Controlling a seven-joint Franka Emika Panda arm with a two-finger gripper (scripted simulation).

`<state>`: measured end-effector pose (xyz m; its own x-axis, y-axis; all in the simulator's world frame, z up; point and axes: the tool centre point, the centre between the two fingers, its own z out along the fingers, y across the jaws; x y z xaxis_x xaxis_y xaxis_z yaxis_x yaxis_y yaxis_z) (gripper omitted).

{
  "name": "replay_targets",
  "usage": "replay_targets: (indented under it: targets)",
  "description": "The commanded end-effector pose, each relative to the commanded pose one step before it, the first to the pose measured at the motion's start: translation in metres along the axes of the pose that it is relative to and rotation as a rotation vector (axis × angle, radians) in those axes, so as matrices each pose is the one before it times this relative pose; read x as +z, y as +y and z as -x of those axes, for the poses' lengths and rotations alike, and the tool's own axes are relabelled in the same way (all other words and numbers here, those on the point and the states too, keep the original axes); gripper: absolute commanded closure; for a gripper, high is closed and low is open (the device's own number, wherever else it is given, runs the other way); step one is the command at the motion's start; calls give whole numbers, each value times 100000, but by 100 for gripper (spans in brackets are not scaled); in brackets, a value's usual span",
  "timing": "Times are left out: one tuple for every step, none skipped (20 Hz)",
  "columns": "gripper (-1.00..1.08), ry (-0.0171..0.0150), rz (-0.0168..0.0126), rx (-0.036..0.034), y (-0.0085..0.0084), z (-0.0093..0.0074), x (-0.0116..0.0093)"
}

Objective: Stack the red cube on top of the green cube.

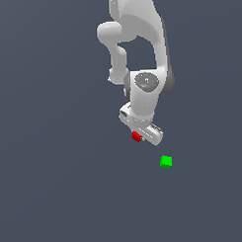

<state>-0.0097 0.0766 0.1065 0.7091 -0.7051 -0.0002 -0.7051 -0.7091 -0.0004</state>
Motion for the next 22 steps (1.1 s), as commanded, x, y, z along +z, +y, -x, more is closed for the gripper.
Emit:
replay_targets:
  targets:
    - [108,14,-55,-42,-1530,243,425]
    - [108,0,0,0,-669,94,198]
    - [108,0,0,0,-696,96,205]
    - [108,0,0,0,-722,98,212]
    - [108,-68,-11,0,-744,92,238]
    - [108,0,0,0,-760,98,222]
    - [108,0,0,0,-745,94,216]
    - [108,0,0,0,-726,89,210]
    - [108,0,0,0,-707,85,204]
    - [108,0,0,0,-689,81,198]
    - [108,0,0,0,-672,77,192]
    - [108,0,0,0,-655,72,186]
    - [108,0,0,0,-638,68,180]
    - [108,0,0,0,-620,63,174]
    - [108,0,0,0,-584,57,162]
    - [108,0,0,0,-539,52,149]
    - [108,22,62,-22,-510,61,166]
    - [108,0,0,0,-458,40,125]
    - [108,0,0,0,-419,34,114]
    - [108,0,0,0,-382,28,102]
    - [108,0,0,0,-348,24,92]
    - [108,0,0,0,-317,20,83]
